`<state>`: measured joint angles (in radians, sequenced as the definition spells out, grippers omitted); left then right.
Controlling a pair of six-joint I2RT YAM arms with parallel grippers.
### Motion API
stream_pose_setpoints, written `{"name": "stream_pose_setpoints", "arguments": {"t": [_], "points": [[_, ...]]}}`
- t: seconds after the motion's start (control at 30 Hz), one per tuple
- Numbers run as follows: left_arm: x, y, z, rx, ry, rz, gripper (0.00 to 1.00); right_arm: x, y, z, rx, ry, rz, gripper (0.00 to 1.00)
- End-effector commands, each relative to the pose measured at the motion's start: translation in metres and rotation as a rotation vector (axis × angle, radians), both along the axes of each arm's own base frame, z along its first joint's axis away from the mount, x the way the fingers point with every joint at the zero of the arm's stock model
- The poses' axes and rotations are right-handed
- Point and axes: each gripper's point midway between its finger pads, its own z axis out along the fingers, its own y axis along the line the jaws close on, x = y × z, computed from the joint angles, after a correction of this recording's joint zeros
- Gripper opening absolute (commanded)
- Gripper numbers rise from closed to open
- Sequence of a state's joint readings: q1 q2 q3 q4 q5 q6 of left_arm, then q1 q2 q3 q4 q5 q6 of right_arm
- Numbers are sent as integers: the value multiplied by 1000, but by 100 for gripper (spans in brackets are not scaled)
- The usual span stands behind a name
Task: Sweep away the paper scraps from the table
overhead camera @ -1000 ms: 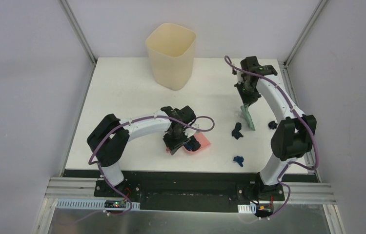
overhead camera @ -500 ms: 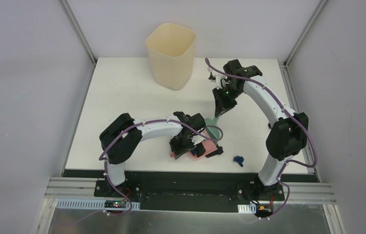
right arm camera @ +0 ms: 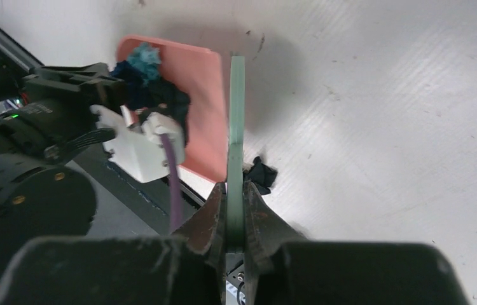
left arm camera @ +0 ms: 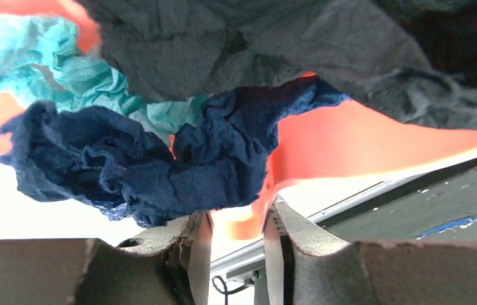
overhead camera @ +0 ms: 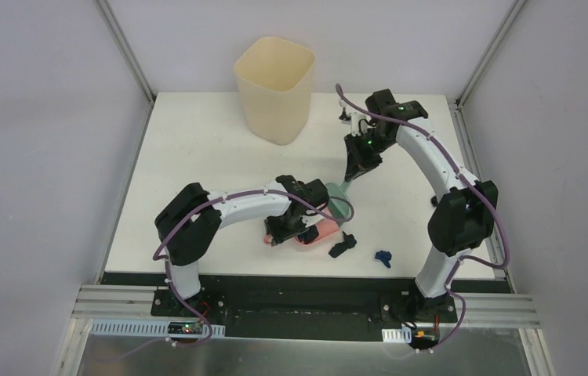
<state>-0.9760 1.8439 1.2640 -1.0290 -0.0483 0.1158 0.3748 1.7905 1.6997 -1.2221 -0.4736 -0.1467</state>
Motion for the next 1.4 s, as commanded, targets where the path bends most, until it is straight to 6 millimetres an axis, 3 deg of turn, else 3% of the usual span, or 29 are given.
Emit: {"name": "stream_pose_setpoints", "arguments": {"t": [0.0,0.1,0.2,0.33,0.47,0.67,0.83,0.87,0.97,1.27,1.37], "points": [[21,14,56,32,-179,38,0,24,-28,33,11,-144,-113,0],[9,33,65,101,-154,72,1,33,-40,36,9,-166,-157,0],[-17,42,60,108,-39,80,1,36,-42,39,16,-186,-169,0],[-33,35,56,66,20,73,4,36,-41,42,28,-187,-171,0],[-27,35,49,90,-7,62,11,33,-43,41,26,-189,-170,0],[-25,-3,28,-96,-9,76,19,32,-50,43,15,-204,-185,0],[-20,4,2,8,-26,62,20,33,-55,45,14,-211,-202,0],[-19,4,2,18,-35,89,27,33,-56,44,9,-209,-206,0],[-18,-4,3,-25,-44,98,38,33,-60,40,-6,-205,-213,0],[-3,-14,28,-240,-213,141,46,30,-61,43,2,-197,-210,0],[-6,-16,32,-275,-204,128,45,29,-61,41,5,-191,-209,0]]}}
